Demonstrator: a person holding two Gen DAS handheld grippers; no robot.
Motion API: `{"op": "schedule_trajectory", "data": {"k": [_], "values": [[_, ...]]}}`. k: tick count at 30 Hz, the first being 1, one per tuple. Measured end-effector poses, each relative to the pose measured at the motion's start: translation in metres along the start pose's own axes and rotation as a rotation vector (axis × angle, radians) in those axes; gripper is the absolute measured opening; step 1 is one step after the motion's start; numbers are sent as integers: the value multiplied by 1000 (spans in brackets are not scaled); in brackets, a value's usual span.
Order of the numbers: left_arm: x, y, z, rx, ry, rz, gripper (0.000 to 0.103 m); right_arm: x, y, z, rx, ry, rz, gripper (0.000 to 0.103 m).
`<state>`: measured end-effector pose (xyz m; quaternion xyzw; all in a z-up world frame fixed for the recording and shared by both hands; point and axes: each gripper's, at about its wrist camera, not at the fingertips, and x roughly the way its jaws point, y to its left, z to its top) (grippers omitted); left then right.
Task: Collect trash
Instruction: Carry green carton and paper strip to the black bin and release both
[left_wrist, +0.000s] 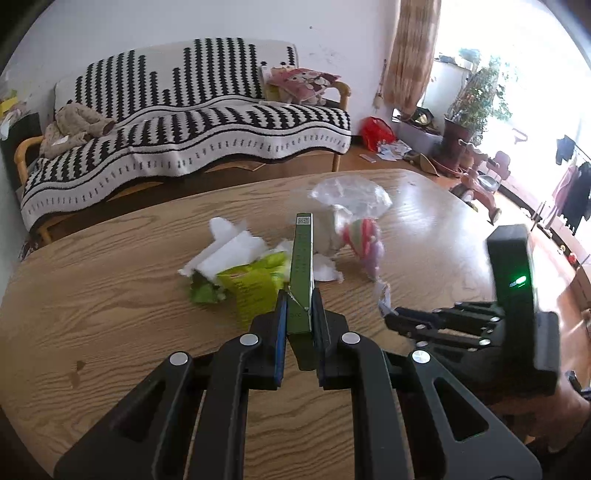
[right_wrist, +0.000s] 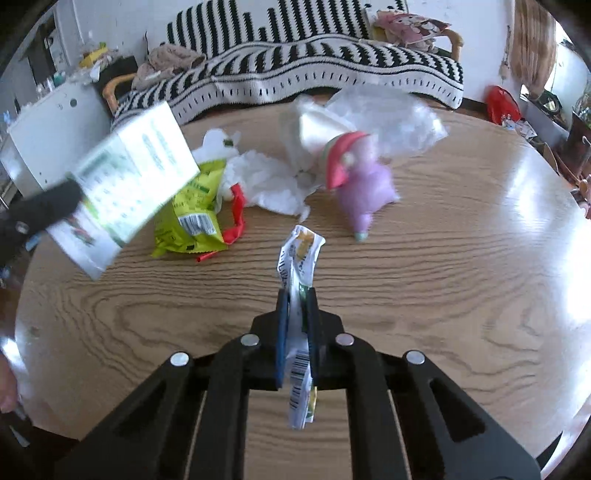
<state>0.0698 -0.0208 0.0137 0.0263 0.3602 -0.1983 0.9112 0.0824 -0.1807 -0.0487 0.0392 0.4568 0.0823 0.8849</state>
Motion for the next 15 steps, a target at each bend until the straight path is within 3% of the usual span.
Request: {"op": "schedule_trajectory", "data": {"k": [8,15], "values": [[12,-70,8,56,-1,-84,11,-74,-88,-26,116,-72,-79,10],[24,-181,6,159,-3,-223,11,-140,-202,-83,276,-113,-209,10]]}}
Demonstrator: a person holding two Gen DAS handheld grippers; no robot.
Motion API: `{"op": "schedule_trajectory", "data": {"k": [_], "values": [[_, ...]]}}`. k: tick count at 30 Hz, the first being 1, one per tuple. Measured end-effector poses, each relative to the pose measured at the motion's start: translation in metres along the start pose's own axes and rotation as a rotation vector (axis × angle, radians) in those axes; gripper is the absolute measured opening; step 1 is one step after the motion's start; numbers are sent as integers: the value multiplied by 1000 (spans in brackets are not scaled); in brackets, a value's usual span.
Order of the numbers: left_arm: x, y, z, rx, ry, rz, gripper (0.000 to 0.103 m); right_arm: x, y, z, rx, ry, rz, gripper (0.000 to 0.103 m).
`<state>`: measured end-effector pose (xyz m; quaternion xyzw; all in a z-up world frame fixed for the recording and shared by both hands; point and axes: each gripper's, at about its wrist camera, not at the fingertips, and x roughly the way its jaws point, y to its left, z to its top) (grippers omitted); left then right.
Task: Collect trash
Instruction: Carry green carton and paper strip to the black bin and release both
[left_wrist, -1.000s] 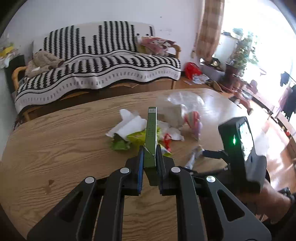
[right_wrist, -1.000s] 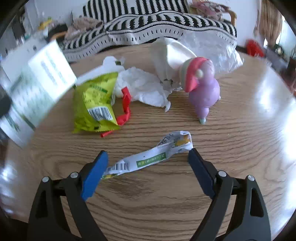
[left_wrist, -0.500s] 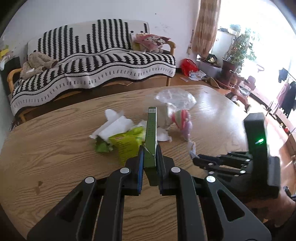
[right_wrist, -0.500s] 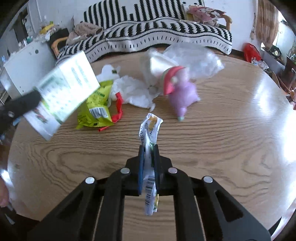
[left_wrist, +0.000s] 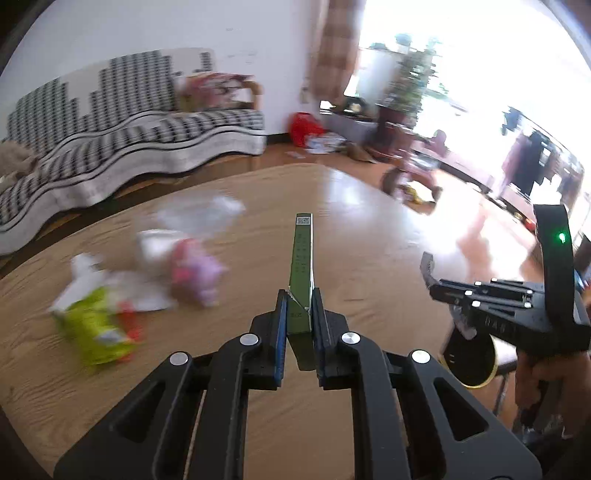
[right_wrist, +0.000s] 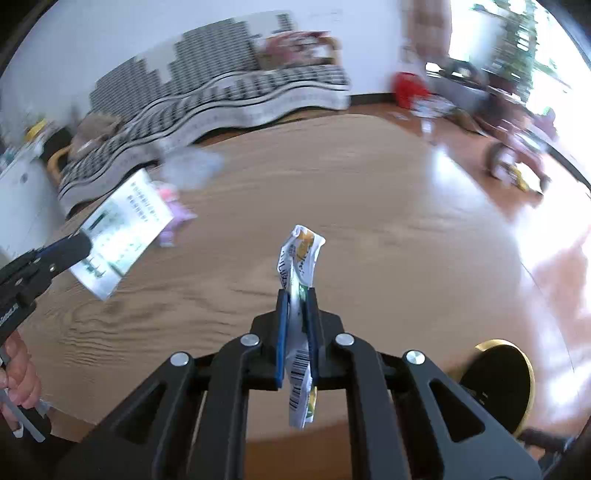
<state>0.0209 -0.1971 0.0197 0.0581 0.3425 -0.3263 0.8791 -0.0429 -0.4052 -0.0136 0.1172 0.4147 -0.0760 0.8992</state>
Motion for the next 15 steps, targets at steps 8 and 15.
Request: {"op": "schedule_trajectory", "data": {"k": [8,15], "values": [[40,-114,-12,131,51,-155,11,-41,-165,-59,208,7,-142,10],[71,-191,-34,223,116,-254,11,-41,-256,-115,371,92,-179,10]]}}
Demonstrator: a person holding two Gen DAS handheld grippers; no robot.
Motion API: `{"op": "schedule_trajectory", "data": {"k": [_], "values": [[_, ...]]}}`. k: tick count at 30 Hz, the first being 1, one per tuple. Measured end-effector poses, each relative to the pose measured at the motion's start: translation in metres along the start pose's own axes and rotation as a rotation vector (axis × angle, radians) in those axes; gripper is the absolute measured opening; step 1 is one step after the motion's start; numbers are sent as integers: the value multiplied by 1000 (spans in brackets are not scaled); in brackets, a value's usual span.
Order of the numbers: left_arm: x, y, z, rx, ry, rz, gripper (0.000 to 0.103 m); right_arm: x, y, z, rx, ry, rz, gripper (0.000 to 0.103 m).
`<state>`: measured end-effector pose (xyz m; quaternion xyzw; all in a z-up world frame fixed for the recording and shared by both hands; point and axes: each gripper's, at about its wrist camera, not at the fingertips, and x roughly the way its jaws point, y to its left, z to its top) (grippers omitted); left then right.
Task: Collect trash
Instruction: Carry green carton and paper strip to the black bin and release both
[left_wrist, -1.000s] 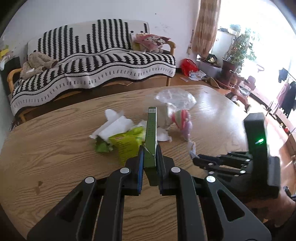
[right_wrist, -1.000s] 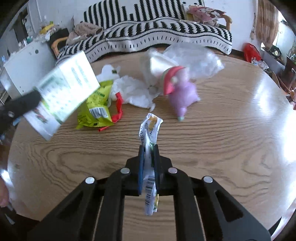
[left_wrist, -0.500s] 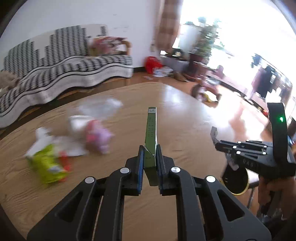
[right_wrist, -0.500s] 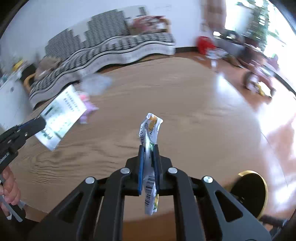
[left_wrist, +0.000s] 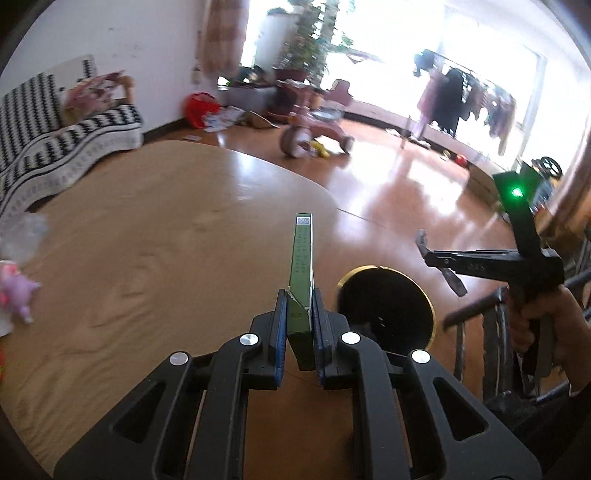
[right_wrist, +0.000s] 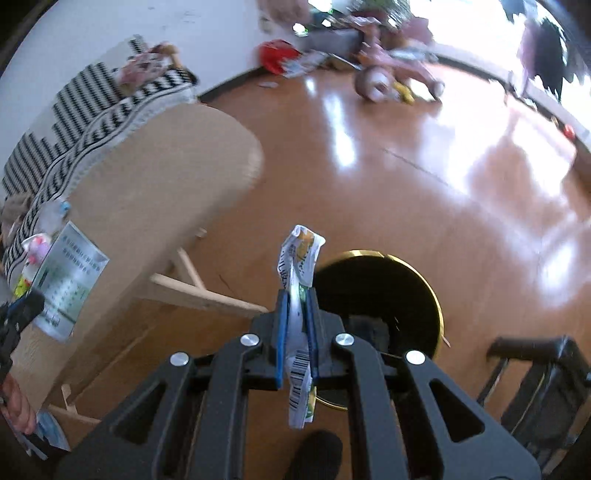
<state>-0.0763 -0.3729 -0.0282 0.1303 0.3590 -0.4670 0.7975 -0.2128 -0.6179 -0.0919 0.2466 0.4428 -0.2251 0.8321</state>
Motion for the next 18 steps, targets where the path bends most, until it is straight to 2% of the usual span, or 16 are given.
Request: {"op": "schedule_trajectory", "data": {"k": [6,15,17,18], "values": [[25,-36,-6,44,34,-45,11,11,-34,-7,46,40,-12,10],[52,-52,-6,55,65,-58,11,15,-33,2,60,41,-9,11],[55,-52,-6,56,69,-59,11,15,-35,1,66,43,-12,15],[57,-53,-6,56,72,-61,11,15,-36,2,69,44,-9,26]]}}
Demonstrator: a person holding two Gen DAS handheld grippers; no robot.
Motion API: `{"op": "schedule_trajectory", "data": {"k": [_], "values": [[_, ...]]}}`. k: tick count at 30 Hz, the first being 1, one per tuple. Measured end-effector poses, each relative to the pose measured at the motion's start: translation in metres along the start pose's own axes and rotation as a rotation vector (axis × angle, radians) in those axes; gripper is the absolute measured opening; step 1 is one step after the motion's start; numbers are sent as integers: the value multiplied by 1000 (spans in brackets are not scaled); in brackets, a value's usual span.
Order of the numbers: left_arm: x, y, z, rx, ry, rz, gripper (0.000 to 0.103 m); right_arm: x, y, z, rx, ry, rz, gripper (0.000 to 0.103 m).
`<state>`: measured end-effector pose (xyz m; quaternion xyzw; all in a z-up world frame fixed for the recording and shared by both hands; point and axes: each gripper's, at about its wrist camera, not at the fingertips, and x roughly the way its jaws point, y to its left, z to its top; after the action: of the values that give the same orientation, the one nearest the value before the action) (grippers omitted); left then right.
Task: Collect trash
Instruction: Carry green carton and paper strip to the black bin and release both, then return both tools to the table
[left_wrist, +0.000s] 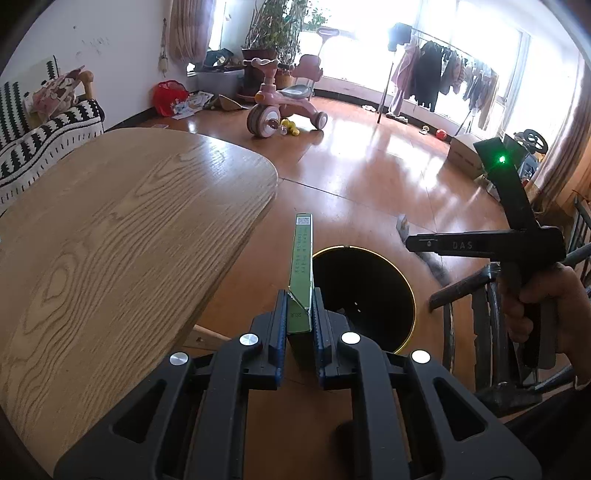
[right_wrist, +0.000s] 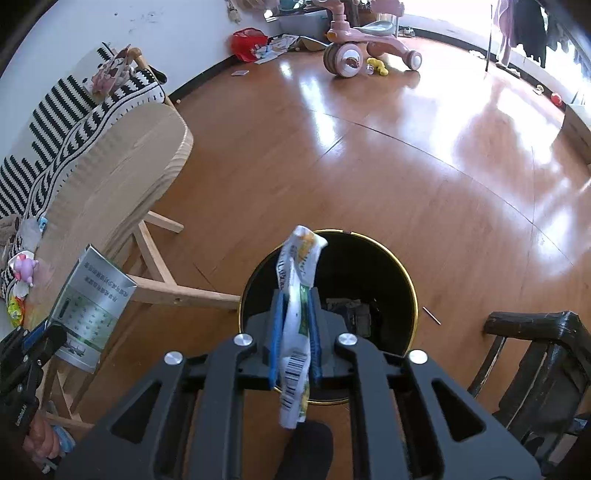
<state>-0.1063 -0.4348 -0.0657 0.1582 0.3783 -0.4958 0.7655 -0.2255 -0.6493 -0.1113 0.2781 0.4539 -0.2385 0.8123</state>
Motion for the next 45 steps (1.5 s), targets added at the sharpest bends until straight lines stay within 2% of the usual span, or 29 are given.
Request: {"op": "schedule_trajectory", "data": {"k": [1,2,3,7,19,24,27,28,29,31,36,39,43,45], "values": [[1,0,-1,0,3,-2,11,-2,-1,0,4,-9,-4,50],[3,-1,-1,0,5,-2,11,-5,-2,1,9,-30,-11,60],[5,-2,-1,-2,8,-5,11,-8,-3,2,11,-41,-12,65],[17,-6,-1,-10,27,-23,11,-18,-6,5,32,-65,1,65],[103,-71,0,-6,111,-125,11,-54,-29,19,134,-158,9,65],[118,-85,4,-2,128,-150,12,-60,-35,19,164,-179,16,66],[122,-91,7,3,127,-154,14,-62,-38,19,169,-186,20,71],[123,-92,7,2,131,-154,22,-63,-38,19,170,-190,19,72],[125,-93,8,1,136,-156,41,-64,-37,19,170,-192,20,73],[123,-93,8,-6,125,-158,64,-63,-38,19,168,-193,23,73],[106,-77,7,-22,109,-138,67,-59,-27,22,142,-186,30,73],[78,-49,7,-46,77,-101,75,-57,-7,27,112,-182,52,73],[21,5,3,-91,23,-11,88,-52,48,31,14,-170,87,74],[-15,39,-2,-111,-5,54,89,-47,83,32,-45,-159,104,74]]}}
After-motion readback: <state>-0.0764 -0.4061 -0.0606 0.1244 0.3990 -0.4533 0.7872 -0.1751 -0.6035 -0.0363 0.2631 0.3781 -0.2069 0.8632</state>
